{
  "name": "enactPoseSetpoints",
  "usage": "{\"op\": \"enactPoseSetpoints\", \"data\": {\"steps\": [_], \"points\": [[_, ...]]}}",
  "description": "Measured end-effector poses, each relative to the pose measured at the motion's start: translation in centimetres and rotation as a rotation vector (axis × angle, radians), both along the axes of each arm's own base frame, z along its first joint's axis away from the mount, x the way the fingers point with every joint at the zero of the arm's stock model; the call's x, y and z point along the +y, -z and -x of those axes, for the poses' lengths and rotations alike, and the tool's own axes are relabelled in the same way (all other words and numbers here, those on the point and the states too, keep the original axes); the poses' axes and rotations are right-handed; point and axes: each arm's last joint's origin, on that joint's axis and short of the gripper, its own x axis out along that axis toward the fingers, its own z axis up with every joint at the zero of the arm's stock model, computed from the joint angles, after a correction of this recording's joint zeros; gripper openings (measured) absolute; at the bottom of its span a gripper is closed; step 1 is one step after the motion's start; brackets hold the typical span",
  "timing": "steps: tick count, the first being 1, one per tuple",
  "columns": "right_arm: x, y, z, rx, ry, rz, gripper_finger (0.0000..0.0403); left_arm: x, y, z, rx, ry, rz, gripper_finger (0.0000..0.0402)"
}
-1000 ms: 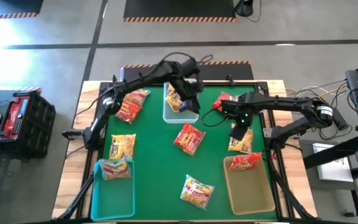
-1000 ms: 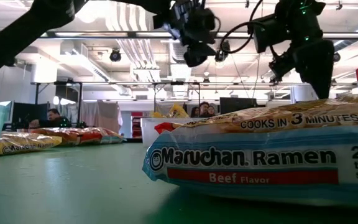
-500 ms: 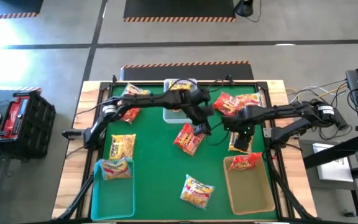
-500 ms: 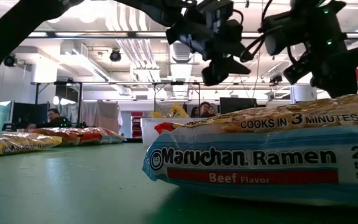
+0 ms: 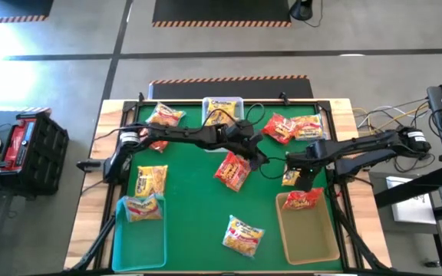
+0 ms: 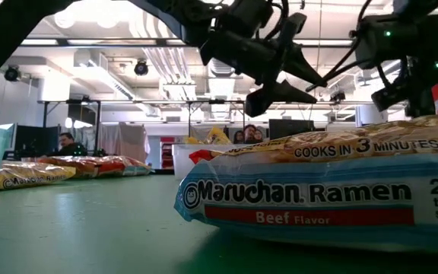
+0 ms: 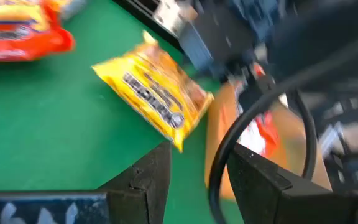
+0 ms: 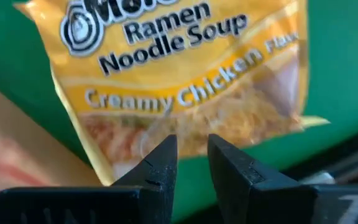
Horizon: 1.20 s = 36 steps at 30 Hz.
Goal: Sort Maruchan noodles
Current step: Put the right yellow noodle pack into the transparent bin
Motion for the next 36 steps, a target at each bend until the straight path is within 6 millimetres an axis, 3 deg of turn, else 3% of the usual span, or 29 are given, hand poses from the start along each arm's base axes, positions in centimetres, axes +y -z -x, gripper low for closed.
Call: {"op": "enactPoseSetpoints", "data": {"steps": [7,18,30,36], "points": [[0.0,1.4,0.3,-0.026,0.101,0.002,0.0082,0.2,0.1,-0.2,-0.063,-0.127,0.093,0.0136],[-0.1,1.7,-0.8,-0.151,0.317,-0.012,0.0082,1.0,-1.8,-0.3,-0.152,0.04,0.133,0.0136],[-0.1,2.3,-1.2,-0.129,0.335,-0.009,0.0082,7.0,-3.8,3.6,-0.024,-0.008,-0.032,0.0136],[-0.3,2.6,-1.6,-0.133,0.344,-0.009,0.0082,7.3,-4.1,4.8,0.047,0.017,-0.07,0.0136]]}}
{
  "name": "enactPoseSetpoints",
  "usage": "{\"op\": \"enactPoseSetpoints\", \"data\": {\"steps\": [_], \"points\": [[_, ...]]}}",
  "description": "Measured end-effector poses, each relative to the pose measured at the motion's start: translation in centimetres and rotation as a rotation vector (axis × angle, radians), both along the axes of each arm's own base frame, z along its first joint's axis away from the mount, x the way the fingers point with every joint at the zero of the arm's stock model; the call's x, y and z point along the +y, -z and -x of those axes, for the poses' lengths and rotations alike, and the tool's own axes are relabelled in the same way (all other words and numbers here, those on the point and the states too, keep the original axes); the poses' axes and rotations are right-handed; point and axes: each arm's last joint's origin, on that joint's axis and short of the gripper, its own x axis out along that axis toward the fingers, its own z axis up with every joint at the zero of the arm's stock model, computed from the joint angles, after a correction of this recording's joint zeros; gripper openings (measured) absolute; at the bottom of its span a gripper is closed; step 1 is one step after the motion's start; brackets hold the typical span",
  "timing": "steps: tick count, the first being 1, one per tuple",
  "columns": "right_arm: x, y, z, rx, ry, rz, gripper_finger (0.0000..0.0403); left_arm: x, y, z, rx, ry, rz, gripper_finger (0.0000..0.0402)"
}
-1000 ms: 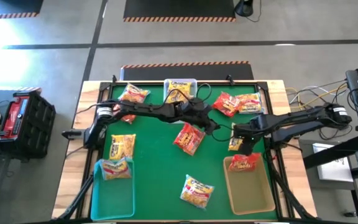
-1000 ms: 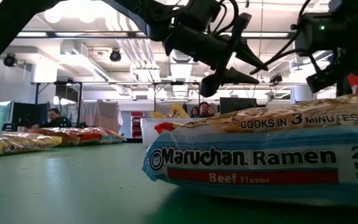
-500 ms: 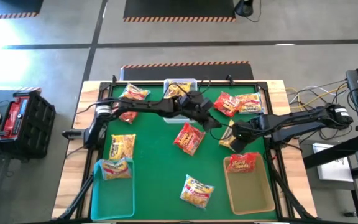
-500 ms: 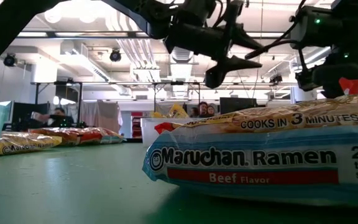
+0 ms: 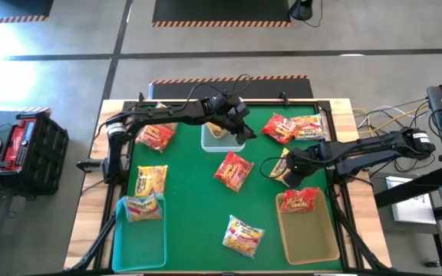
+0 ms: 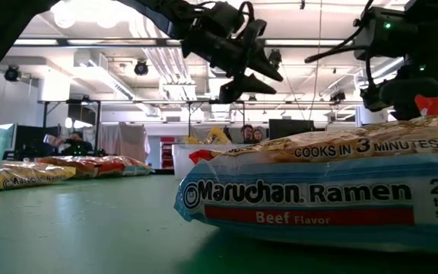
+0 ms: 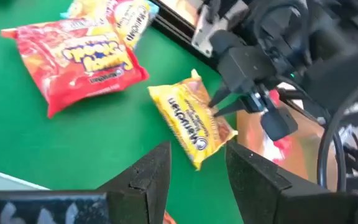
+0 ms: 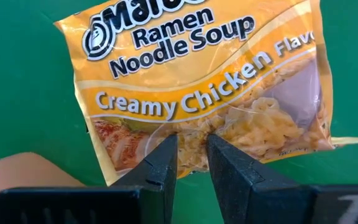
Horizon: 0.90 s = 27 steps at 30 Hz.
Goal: Sort Maruchan noodles
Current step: Put the right yellow noodle pack into the transparent bin
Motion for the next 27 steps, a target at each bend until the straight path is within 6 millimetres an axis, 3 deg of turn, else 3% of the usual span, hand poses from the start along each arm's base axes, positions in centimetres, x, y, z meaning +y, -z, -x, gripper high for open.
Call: {"op": "enactPoseSetpoints", "data": {"steps": [3,12,16,20,27], "points": [[-0.3,0.0,-0.8,-0.076,0.008,0.001,0.0082,-0.3,1.1,0.2,0.027,0.007,0.01,0.0136],[-1.9,0.2,-2.4,-0.201,0.038,0.048,0.0082,-1.4,7.8,1.2,-0.058,-0.144,0.229,0.0136],[-1.9,-1.2,-2.9,-0.263,0.051,0.047,0.0082,-2.0,9.3,1.8,-0.038,-0.211,0.253,0.0136],[-1.6,-2.3,-2.6,-0.283,0.05,-0.012,0.0082,-2.7,9.8,1.9,-0.021,-0.206,0.264,0.0136],[-1.3,-3.3,-1.9,-0.303,0.077,-0.08,0.0082,-4.3,8.9,1.0,-0.048,-0.172,0.243,0.0136]]}}
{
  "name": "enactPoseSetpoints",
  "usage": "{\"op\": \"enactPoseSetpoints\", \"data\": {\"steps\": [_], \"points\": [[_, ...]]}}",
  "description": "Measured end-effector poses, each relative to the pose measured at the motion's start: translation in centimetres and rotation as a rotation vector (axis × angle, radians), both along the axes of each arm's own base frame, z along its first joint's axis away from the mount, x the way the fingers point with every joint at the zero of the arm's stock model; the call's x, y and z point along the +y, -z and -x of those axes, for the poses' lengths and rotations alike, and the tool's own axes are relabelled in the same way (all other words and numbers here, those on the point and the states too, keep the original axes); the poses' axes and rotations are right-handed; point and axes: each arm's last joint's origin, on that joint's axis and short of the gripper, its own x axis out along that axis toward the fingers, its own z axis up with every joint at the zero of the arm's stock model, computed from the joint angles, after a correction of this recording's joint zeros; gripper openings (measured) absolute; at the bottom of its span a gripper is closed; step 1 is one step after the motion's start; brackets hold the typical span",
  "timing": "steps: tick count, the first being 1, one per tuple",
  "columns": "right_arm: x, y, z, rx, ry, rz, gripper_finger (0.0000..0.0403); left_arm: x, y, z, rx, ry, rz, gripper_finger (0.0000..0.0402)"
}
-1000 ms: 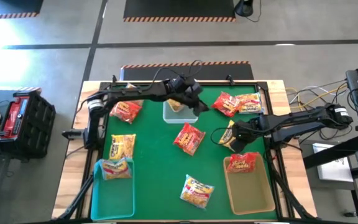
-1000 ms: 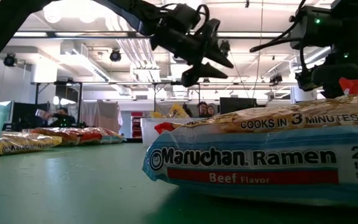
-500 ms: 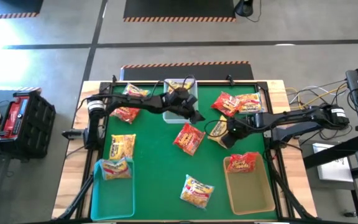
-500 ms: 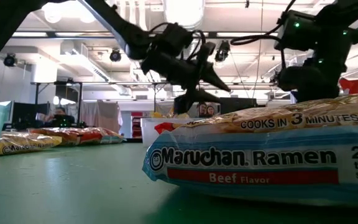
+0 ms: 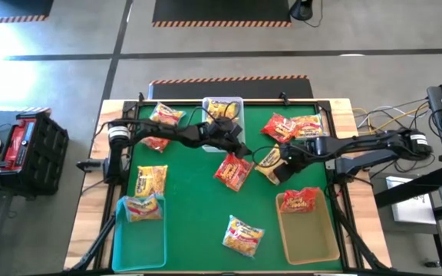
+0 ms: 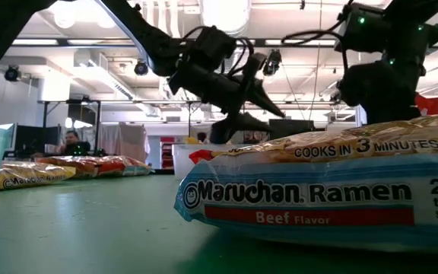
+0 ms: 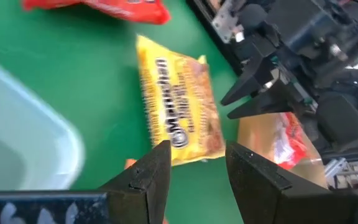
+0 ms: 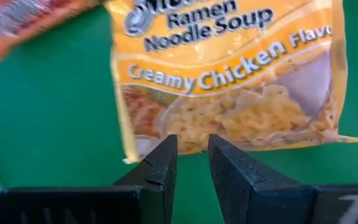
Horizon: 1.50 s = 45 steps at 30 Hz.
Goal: Sort Maruchan noodles
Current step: Put the right yellow noodle pack into the transparent bin
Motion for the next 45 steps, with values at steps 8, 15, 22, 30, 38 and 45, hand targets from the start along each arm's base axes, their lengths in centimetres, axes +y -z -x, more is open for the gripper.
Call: {"op": "enactPoseSetpoints", "data": {"steps": [8,15,22,30,38,45], "points": [[0.2,0.6,1.4,0.098,-0.018,-0.018,0.0082,-1.9,-0.1,-1.3,-0.004,0.03,-0.004,0.0136],[0.2,2.5,2.1,0.165,-0.044,0.004,0.0082,-2.7,0.3,-3.3,0.013,0.034,0.006,0.0136],[0.3,2.4,2.2,0.139,-0.064,-0.032,0.0082,-2.9,-0.4,-3.9,0.045,-0.009,-0.005,0.0136],[0.2,2.0,2.0,0.068,-0.078,0.028,0.0082,-4.2,-0.7,-4.2,0.077,-0.052,0.024,0.0136],[0.2,3.4,1.9,0.029,-0.101,0.043,0.0082,-5.0,0.0,-3.9,0.144,-0.128,0.036,0.0136],[0.2,4.8,2.7,0.066,-0.102,0.046,0.0082,-3.8,1.0,-3.0,0.248,-0.249,-0.007,0.0136]]}}
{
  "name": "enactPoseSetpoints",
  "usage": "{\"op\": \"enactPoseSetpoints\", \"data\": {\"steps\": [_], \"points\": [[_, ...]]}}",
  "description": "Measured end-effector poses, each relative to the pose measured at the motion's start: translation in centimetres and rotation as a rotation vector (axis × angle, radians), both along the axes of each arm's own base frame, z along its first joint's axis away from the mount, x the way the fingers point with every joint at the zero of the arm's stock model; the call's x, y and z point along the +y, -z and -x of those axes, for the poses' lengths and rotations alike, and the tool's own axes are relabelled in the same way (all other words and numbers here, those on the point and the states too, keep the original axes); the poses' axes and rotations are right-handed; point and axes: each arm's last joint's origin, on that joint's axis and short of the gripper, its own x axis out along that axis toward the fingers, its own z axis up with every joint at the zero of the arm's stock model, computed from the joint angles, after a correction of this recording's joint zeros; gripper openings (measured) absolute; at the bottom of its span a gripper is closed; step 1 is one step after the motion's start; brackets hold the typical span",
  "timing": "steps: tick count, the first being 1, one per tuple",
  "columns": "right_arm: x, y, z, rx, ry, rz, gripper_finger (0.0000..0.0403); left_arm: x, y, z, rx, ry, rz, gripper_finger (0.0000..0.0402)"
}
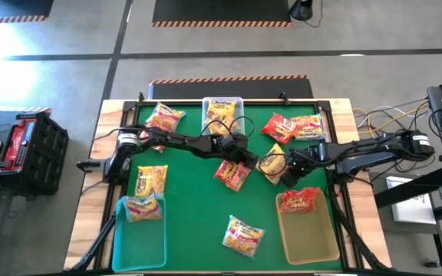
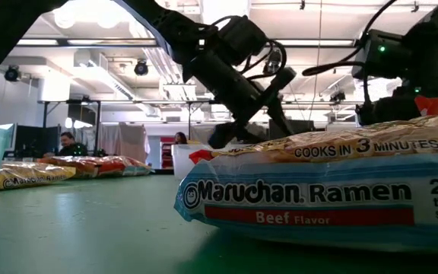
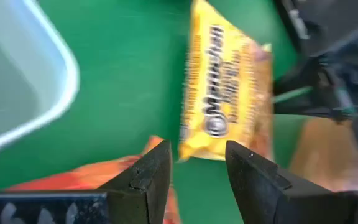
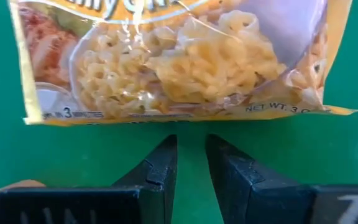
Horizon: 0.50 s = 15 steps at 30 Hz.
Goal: Sort Maruchan noodles
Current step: Put the right yellow noodle pack into the transparent bin
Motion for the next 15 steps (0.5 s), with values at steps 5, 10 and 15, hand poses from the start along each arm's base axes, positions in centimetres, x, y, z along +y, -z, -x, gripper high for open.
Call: {"op": "enactPoseSetpoints", "data": {"steps": [5,10,15], "points": [[0.1,-0.4,0.1,-0.012,0.0,-0.031,0.0082,0.7,0.1,0.2,0.016,-0.024,-0.006,0.0136],[0.1,-1.9,-0.2,-0.109,-0.011,-0.032,0.0082,-0.4,-0.8,-0.4,-0.021,0.027,0.012,0.0136],[0.0,-2.2,-0.4,-0.168,0.007,0.012,0.0082,-2.0,-1.3,-0.8,-0.041,0.051,0.026,0.0136]]}}
